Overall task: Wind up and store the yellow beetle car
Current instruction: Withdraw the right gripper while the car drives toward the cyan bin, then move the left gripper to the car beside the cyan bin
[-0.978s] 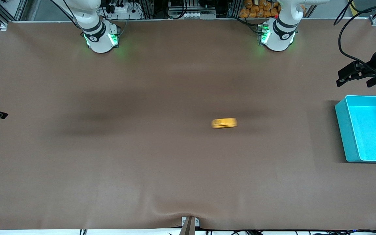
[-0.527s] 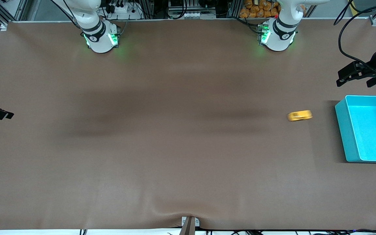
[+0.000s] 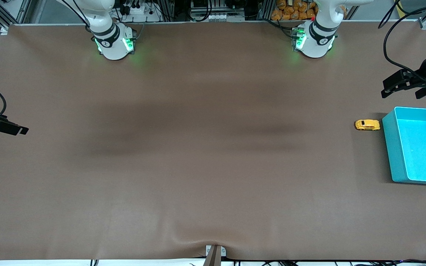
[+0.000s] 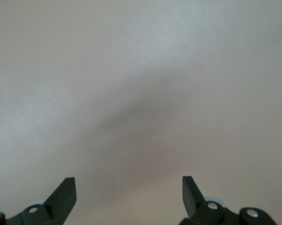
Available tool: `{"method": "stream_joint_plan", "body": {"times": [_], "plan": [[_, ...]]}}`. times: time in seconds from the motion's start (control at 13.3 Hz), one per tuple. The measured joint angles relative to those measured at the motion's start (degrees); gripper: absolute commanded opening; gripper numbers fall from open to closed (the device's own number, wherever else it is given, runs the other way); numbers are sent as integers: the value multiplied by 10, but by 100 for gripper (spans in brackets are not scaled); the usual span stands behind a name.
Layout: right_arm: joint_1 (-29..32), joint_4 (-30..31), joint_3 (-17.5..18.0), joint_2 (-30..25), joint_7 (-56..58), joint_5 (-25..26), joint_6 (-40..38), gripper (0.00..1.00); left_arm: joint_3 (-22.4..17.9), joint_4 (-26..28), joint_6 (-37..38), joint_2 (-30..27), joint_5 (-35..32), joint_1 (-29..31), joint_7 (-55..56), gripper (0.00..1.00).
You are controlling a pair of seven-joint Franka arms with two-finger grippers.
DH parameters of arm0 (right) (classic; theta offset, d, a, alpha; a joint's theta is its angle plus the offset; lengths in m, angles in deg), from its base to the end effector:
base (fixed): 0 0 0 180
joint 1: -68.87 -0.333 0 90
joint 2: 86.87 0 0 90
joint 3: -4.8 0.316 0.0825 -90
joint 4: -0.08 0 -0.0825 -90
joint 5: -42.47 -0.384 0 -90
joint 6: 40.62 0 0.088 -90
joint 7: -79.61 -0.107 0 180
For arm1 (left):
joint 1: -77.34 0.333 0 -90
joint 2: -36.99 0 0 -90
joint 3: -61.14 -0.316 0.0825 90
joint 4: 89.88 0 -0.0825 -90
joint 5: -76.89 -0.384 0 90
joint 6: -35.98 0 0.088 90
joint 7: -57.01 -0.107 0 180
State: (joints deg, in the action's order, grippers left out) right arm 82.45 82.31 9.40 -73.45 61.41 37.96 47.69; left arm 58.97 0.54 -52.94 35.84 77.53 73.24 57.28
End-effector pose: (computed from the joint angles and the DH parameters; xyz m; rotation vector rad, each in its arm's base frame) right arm 0.6103 -0.0932 0.5491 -2.9612 0.7216 0.2057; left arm 0.5461 -0.0194 0.6304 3.1294 -0.0456 -0.0099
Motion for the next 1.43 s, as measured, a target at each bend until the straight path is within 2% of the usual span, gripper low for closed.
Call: {"method": "stream_joint_plan", "body": {"times": [0.45,0.75,1.2,1.43], "plan": [[8,-4,-10,-2,142,-26,13,100,-1,1,0,19,0,6,1,100],[-76,-15,-53,-42,152,-30,23,100,-4,1,0,58,-1,41,1,100],[-95,-14,-52,-74,171,-27,22,100,-6,2,2,110,-1,76,3,100],[-108,-13,-53,-74,176,-2,25,100,-6,12,3,141,-1,97,28,100]]}}
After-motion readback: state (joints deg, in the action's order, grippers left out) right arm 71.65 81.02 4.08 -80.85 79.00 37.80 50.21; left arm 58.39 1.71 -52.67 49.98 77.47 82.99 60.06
